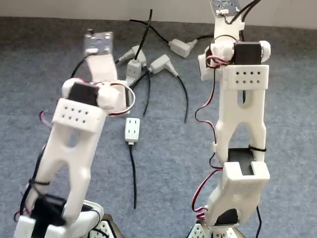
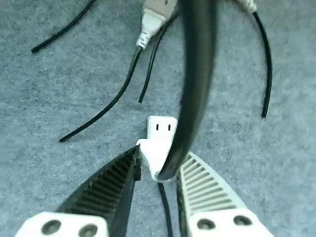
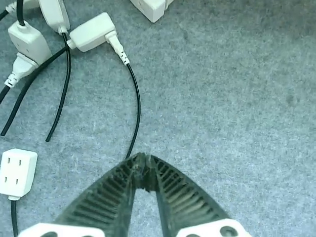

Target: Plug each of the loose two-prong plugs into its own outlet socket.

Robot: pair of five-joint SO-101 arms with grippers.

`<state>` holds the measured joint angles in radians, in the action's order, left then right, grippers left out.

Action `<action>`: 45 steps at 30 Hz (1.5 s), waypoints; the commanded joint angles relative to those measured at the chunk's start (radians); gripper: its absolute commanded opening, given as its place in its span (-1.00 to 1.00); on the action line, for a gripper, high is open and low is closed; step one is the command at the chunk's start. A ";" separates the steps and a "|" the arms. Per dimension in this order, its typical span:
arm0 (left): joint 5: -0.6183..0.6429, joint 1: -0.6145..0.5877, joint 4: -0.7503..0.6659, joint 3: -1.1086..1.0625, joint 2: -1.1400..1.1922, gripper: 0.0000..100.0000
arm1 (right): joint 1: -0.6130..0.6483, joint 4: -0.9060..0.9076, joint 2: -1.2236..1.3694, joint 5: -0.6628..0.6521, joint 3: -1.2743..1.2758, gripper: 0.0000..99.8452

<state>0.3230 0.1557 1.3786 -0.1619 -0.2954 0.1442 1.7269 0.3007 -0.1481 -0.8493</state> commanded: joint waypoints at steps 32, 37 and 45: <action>0.074 0.061 -0.029 0.200 0.496 -0.99 | -0.010 0.031 -0.048 0.012 -0.010 -0.99; 0.080 0.050 -0.051 0.197 0.496 -0.99 | -0.010 0.031 -0.048 0.012 -0.010 -0.99; 0.075 0.024 -0.072 0.179 0.498 -0.99 | -0.010 0.031 -0.048 0.012 -0.010 -0.99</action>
<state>0.3982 0.1941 1.3295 0.0299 0.2064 0.1442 1.7269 0.3007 -0.1481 -0.8477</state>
